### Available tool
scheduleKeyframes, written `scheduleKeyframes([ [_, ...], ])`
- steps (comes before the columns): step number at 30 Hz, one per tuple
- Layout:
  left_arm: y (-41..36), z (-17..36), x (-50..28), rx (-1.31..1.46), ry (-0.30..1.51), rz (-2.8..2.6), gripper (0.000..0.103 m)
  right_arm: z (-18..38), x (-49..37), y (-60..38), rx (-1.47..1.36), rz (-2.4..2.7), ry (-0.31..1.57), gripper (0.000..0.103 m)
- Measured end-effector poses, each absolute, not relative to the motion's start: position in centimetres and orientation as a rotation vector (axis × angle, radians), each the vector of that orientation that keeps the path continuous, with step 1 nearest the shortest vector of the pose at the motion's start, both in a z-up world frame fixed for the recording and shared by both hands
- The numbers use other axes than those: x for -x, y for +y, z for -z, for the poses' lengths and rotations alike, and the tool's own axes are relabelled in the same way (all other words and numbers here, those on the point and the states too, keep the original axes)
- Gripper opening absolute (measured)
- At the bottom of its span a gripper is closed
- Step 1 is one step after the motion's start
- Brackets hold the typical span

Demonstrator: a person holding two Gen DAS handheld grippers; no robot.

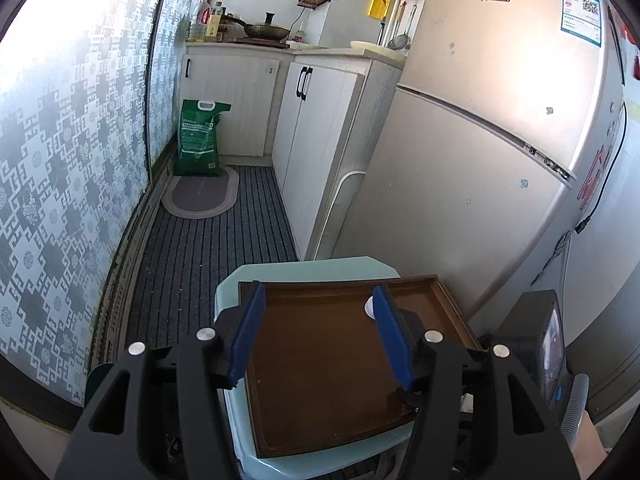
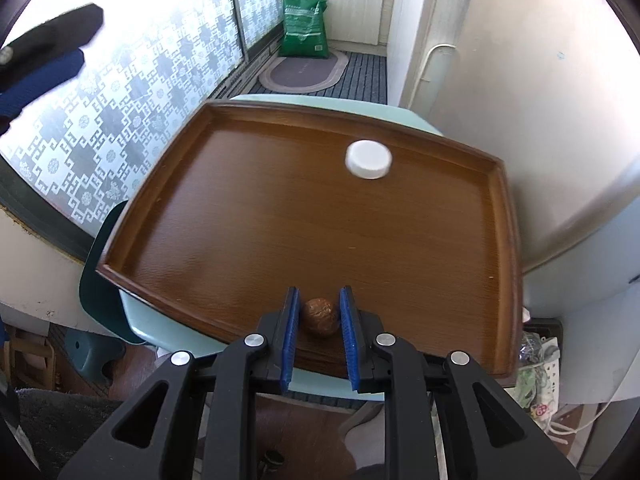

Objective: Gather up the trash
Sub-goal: 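Grasp the brown walnut with the right gripper while the left gripper grasps the white bottle cap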

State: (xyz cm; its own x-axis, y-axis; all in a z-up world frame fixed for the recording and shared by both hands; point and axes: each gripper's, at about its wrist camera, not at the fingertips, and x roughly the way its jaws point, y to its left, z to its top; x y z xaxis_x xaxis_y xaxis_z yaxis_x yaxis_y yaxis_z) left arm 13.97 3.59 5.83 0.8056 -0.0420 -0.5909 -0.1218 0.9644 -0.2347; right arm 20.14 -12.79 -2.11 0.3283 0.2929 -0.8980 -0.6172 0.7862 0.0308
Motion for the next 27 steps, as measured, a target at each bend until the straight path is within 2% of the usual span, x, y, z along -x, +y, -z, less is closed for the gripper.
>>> scheduleKeyframes([
  [13, -0.4, 0.0, -20.2, 0.182, 0.808, -0.017, 0.059, 2.3, -22.7, -16.6, 0.284, -0.598, 1.055, 0.020],
  [27, -5.3, 3.1, -24.8, -0.018, 0.904, 0.005, 0.061, 2.3, -23.0, -18.3, 0.244, -0.641, 1.053, 0.020],
])
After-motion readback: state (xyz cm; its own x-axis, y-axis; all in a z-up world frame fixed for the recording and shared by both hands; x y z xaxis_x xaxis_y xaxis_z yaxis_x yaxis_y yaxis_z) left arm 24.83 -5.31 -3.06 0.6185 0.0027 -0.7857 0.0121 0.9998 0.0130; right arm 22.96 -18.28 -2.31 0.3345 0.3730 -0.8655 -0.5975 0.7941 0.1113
